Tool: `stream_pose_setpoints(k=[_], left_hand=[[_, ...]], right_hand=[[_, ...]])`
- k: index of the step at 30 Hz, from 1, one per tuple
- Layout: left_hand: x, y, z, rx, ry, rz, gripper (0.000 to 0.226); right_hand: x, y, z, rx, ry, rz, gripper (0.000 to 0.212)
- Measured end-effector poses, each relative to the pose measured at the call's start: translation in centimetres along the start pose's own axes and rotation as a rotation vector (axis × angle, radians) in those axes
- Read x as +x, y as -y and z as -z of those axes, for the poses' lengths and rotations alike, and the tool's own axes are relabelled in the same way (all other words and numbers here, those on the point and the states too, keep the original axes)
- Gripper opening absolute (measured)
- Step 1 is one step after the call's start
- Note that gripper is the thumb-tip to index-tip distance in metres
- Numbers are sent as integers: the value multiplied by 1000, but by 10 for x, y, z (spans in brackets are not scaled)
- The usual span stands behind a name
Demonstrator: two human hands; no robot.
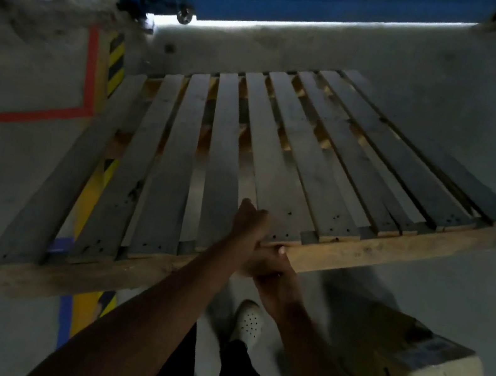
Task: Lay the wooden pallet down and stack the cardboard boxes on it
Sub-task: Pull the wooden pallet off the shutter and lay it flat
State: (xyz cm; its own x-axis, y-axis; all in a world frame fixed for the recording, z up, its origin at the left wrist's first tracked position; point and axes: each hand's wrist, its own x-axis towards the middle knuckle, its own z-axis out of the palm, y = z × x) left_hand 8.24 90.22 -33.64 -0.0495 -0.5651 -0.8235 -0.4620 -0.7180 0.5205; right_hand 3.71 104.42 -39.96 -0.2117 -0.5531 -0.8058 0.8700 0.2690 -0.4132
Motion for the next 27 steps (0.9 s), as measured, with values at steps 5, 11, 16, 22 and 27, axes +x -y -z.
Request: stream_pose_setpoints(k=[5, 11, 16, 22, 27], left_hand=[[46, 70, -28, -199, 111, 241, 34], [113, 168, -69, -157, 155, 351, 32], [151, 244, -92, -155, 225, 316, 20], [203, 320, -120, -149, 248, 282, 18], [242, 372, -145, -77, 232, 287, 30]], right_hand=[[20, -47, 60, -54, -41, -14, 51], [63, -101, 130, 55, -143, -126, 38], [109, -138, 174, 112, -252, -167, 74], [166, -189, 235, 169, -275, -176, 77], [212, -226, 276, 248, -269, -173, 59]])
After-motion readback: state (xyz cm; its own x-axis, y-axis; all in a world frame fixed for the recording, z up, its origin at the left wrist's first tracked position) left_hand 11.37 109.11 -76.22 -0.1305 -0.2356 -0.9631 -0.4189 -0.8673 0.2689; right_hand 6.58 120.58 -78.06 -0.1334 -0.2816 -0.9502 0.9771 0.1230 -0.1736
